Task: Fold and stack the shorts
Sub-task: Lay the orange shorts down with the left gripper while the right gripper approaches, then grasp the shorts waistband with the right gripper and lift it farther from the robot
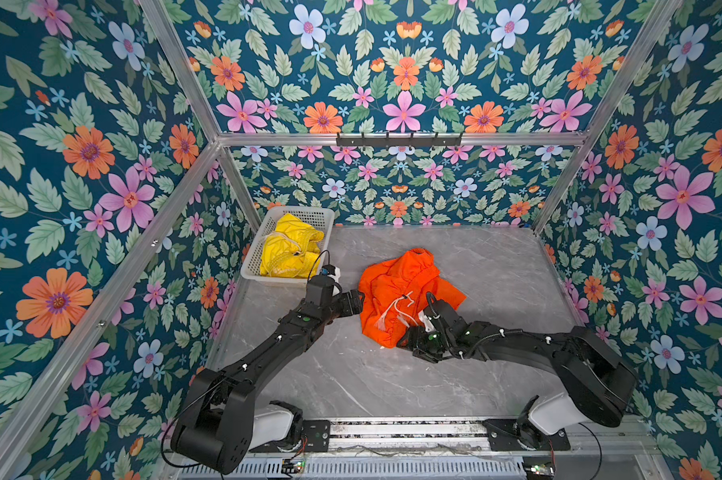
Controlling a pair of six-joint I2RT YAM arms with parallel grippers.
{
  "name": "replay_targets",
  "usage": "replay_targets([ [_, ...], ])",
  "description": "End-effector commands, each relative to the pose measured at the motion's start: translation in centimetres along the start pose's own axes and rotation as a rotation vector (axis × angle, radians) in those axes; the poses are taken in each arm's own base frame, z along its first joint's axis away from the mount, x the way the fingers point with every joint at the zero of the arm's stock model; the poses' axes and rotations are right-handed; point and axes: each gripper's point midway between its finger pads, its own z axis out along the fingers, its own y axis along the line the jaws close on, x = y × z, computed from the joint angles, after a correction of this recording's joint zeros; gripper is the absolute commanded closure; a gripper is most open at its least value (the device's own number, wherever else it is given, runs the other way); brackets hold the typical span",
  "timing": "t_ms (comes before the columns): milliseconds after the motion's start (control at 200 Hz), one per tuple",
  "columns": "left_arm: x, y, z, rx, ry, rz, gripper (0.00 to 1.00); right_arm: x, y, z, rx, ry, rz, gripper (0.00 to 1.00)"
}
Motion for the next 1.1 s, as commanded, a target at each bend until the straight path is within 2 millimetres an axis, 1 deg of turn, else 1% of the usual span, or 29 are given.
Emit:
replay_targets([
  [0,-0.8,-0.7,-0.1,0.043,-0.046,-0.006,0.13,-1.9,2.9,0.4,-0.151,-0.089,0.01,0.33],
  [150,-0.5,-0.7,-0.2,0.054,-0.052,-0.01,0.13,-2.9,2.5,0.9,-0.158,-0.15,0.008,0.35],
  [240,-0.4,-0.6,-0.3,0.053,-0.056,-0.008,0.13,-3.6,2.8,1.2,-0.164,-0.174,0.005,0.36],
  [285,-0.4,-0.6,-0.4,0.053,-0.059,-0.008,0.13,-3.8,3.1,1.5,-0.171,-0.177,0.002,0.38],
  [310,-0.4,-0.6,-0.4,0.052,-0.059,-0.006,0.13,-4.1,3.6,1.4,-0.188,-0.185,-0.001,0.39],
  [320,-0.4,-0.6,-0.4,0.052,-0.06,-0.006,0.13,-4.1,3.0,2.0,-0.171,-0.178,0.007,0.4],
  [335,-0.4,-0.6,-0.4,0.053,-0.06,-0.006,0.13,-4.1,2.8,2.3,-0.169,-0.177,0.011,0.41],
  [440,-0.4,-0.6,-0.5,0.052,-0.062,-0.001,0.13,-4.8,3.4,2.9,-0.203,-0.195,0.023,0.48],
  [475,-0.5,-0.6,-0.6,0.053,-0.068,0.001,0.13,-5.1,3.5,3.0,-0.21,-0.203,0.024,0.52],
  [540,-0.6,-0.6,-0.8,0.054,-0.076,0.006,0.13,-5.4,3.9,2.8,-0.214,-0.216,0.013,0.67],
  [595,-0.9,-0.9,-1.1,0.06,-0.087,0.02,0.13,-5.6,4.4,2.2,-0.209,-0.232,-0.006,0.77],
  [650,-1.4,-1.1,-1.5,0.065,-0.107,0.039,0.14,-6.0,4.9,1.3,-0.193,-0.247,-0.035,0.84],
  [665,-1.5,-1.2,-1.6,0.067,-0.113,0.045,0.14,-6.0,4.7,1.3,-0.178,-0.246,-0.04,0.85],
  [675,-1.6,-1.2,-1.7,0.068,-0.117,0.05,0.14,-6.1,5.5,0.5,-0.192,-0.257,-0.053,0.85],
  [690,-1.7,-1.3,-1.8,0.069,-0.122,0.055,0.14,-6.2,5.9,-0.1,-0.195,-0.264,-0.065,0.85],
  [800,-2.9,-2.1,-3.0,0.084,-0.168,0.118,0.14,-6.8,8.0,-3.6,-0.156,-0.313,-0.148,0.89],
  [850,-3.4,-2.6,-3.7,0.094,-0.179,0.154,0.14,-7.3,9.4,-5.8,-0.134,-0.342,-0.193,0.9],
  [935,-4.9,-3.9,-5.2,0.106,-0.195,0.222,0.14,-8.0,11.9,-9.5,-0.108,-0.382,-0.297,0.91],
  [990,-5.8,-5.0,-6.1,0.134,-0.214,0.268,0.15,-8.4,13.1,-11.6,-0.093,-0.399,-0.354,0.93],
  [1065,-6.5,-6.3,-7.2,0.174,-0.228,0.337,0.16,-9.0,14.9,-14.4,-0.101,-0.43,-0.409,0.98],
  [1095,-6.8,-6.8,-7.6,0.185,-0.236,0.364,0.15,-9.2,15.8,-15.6,-0.113,-0.449,-0.432,0.98],
])
